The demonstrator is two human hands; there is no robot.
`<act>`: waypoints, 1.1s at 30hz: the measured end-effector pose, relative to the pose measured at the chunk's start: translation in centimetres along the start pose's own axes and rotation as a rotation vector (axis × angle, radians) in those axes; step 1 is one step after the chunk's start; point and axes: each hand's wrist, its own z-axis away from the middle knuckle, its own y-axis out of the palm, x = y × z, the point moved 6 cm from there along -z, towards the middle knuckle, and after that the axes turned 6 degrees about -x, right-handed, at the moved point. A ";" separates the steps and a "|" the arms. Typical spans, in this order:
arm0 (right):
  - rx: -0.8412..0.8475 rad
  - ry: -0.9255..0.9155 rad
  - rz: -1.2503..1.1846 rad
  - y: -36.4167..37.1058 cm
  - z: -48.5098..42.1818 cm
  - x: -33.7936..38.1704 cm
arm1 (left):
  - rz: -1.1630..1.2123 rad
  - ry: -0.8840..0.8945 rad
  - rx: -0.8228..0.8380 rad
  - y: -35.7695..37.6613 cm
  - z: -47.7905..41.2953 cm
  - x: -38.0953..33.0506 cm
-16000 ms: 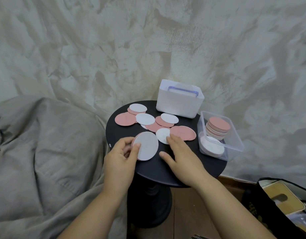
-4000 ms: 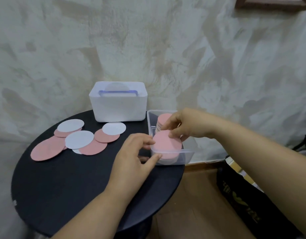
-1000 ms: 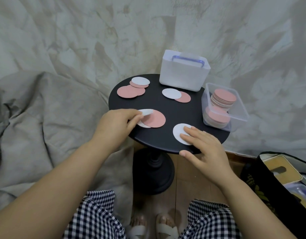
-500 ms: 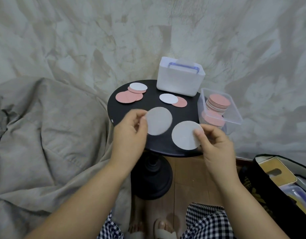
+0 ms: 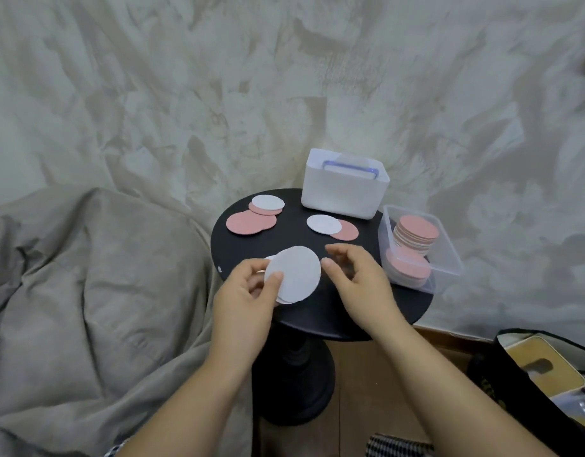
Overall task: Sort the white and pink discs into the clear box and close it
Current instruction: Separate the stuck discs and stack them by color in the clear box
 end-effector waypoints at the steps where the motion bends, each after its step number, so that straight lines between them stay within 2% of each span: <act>1: 0.069 -0.039 0.124 0.7 -1.2 -0.2 | -0.002 0.012 -0.017 -0.2 -0.5 0.0; 4: 0.228 -0.094 0.370 2.7 -4.6 -0.8 | -0.018 0.038 -0.058 -0.6 -1.5 0.2; 10: 0.377 -0.114 0.604 5.0 -6.6 -2.9 | -0.065 0.042 -0.047 -0.7 -1.9 1.2; 17: 0.266 -0.298 0.492 2.1 -1.2 -2.0 | -0.063 0.055 -0.035 -0.7 -1.8 1.3; 23: 0.109 -0.330 0.401 -1.6 3.5 -3.0 | -0.085 0.048 -0.027 -0.6 -1.5 1.4; 27: 0.076 -0.374 0.316 -2.2 5.5 -3.3 | -0.062 0.050 -0.049 -0.6 -0.9 0.8; 33: -0.052 -0.388 0.189 -3.2 7.1 -2.6 | -0.058 0.068 0.048 0.5 0.6 0.2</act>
